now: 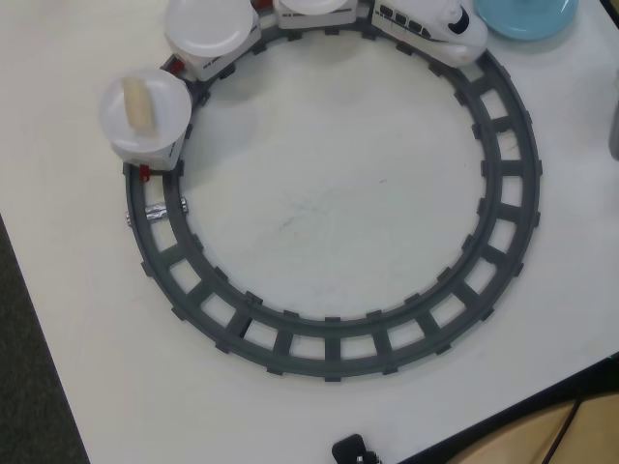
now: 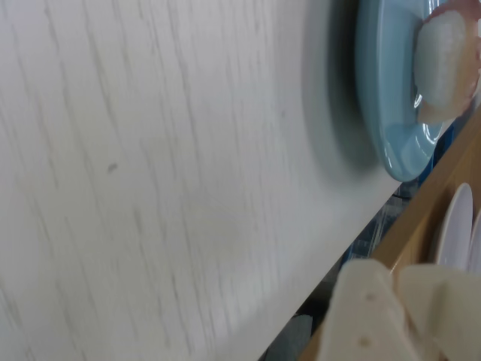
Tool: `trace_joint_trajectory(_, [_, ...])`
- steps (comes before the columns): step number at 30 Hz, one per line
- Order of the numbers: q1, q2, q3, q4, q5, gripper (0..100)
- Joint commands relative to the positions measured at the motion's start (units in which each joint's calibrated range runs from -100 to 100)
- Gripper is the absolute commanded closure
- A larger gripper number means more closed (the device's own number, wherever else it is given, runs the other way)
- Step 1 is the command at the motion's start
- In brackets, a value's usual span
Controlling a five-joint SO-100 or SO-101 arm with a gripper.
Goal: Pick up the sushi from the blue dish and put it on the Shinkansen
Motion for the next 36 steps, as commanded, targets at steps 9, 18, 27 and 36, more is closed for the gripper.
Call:
trace_joint_trajectory(9, [0.3,-0.9,-0.1,0.2,0.2,98])
trace_joint_trajectory(18, [0.3,-0.9,-0.1,0.2,0.2,98])
trace_joint_trajectory(27, [0.3,-0.9,-0.1,0.2,0.2,98])
trace_joint_trajectory(36, [-0.2,-0.9,-0.1,0.2,0.2,98])
